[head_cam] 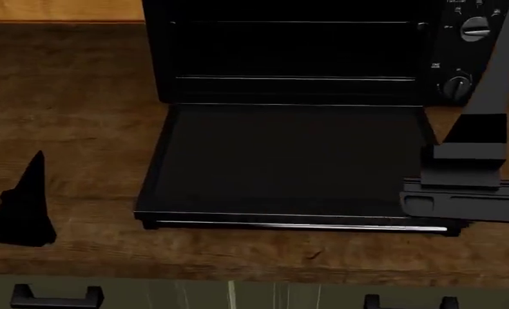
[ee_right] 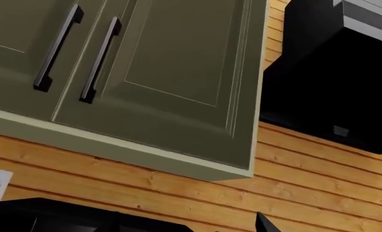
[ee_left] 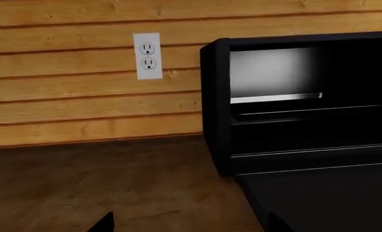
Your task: Close the toaster oven door.
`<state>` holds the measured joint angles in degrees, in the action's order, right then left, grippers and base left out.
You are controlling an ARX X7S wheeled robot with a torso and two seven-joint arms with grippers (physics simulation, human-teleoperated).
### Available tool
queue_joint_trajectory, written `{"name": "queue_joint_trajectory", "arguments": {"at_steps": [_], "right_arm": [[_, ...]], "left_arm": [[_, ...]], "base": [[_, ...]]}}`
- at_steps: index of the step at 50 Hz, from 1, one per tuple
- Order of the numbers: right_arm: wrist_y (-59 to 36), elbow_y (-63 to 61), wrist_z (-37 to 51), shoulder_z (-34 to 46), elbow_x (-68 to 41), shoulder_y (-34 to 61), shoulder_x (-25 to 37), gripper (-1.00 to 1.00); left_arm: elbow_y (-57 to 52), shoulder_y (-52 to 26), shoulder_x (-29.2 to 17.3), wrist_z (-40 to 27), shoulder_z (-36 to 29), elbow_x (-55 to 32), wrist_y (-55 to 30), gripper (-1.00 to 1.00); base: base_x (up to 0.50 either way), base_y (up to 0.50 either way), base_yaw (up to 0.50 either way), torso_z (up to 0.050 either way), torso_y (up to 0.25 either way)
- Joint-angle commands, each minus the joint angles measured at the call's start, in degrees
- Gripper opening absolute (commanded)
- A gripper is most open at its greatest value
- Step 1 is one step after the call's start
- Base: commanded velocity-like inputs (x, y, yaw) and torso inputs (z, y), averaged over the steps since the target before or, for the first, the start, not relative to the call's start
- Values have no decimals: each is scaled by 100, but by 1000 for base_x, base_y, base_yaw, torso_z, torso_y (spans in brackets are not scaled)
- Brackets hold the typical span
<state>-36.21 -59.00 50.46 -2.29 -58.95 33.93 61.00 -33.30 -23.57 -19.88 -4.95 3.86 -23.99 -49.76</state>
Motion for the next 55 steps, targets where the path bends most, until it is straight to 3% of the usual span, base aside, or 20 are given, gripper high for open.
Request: {"name": "queue_joint_trajectory", "arguments": {"at_steps": [1,28,34,40,47,55], "right_arm": [[135,10,72,43,-9,-51,107,100],[491,-14,264,5,-125,-228,414,100],[575,-17,305,52,-148,-202,456,100],[642,-23,335,101,-157,-212,523,100],[804,-56,435,70,-228,-284,683,100],[1056,-43,506,50,-171,-495,838,100]], "left_arm": [[4,-11,20,-20,-16,-38,22,100],[45,-14,0,-40,-42,-91,101,100],[63,61,-63,21,-89,-32,265,100],[364,397,-680,589,-437,727,1733,100],[694,810,-1835,1313,-1101,2082,3605,100],[1024,891,-2768,1772,-1488,2996,4512,100]], "base": [[441,0,0,0,0],[459,0,0,0,1],[0,0,0,0,2],[0,0,0,0,0],[0,0,0,0,0],[0,0,0,0,0]]}}
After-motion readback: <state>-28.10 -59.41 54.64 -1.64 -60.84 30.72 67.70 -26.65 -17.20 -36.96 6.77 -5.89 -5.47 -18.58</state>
